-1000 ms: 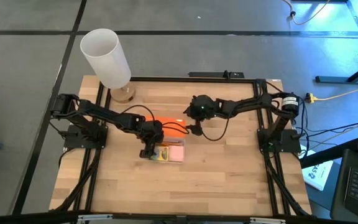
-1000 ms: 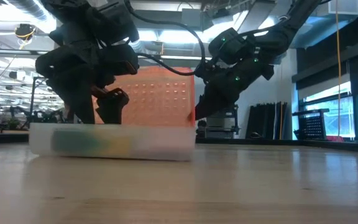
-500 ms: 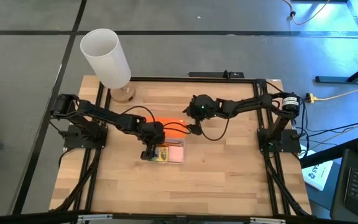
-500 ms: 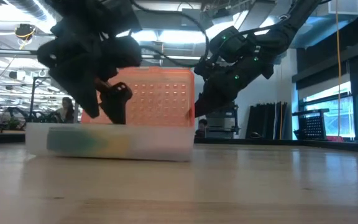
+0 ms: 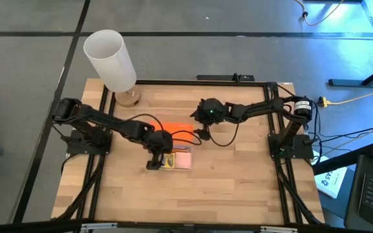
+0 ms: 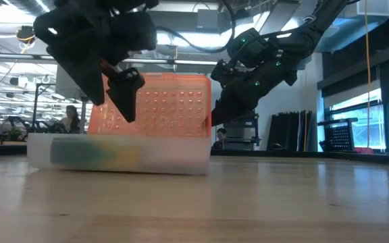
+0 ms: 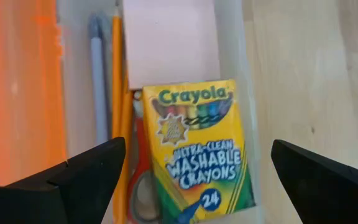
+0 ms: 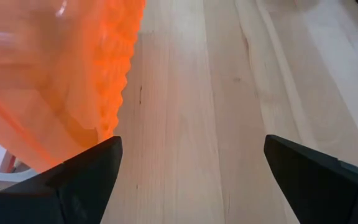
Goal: Pack school essentials
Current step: Close the orange supply box
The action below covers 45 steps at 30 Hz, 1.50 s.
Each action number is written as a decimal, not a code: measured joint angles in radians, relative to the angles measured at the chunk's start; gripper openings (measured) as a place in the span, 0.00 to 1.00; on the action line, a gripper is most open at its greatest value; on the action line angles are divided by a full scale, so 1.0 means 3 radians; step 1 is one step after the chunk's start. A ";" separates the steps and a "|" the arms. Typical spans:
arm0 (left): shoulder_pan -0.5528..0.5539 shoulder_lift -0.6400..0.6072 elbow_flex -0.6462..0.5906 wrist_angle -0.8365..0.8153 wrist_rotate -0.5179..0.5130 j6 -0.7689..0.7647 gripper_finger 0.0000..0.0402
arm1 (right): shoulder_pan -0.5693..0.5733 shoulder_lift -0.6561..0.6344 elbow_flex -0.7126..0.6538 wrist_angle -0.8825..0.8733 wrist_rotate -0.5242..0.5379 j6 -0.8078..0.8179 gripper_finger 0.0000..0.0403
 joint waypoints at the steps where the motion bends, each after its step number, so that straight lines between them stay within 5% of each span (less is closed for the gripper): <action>1: -0.0020 0.0000 0.0040 -0.0081 -0.0055 -0.0017 0.99 | 0.0000 0.0000 0.0000 0.0000 0.0000 0.0000 0.98; 14: -0.0333 -0.0190 0.0481 -0.0779 -0.0539 -0.0361 0.99 | 0.0213 0.0001 0.0076 -0.0013 0.0025 -0.0119 0.98; 30: -0.0734 -0.1191 0.0497 -0.1028 -0.1088 -0.0813 0.99 | 0.0471 0.0003 0.0372 -0.0100 0.0183 -0.0270 0.98; 45: -0.0755 -0.1499 0.0496 -0.1307 -0.1310 -0.0866 0.99 | 0.0975 0.0003 0.0467 -0.0091 0.0438 -0.0157 0.98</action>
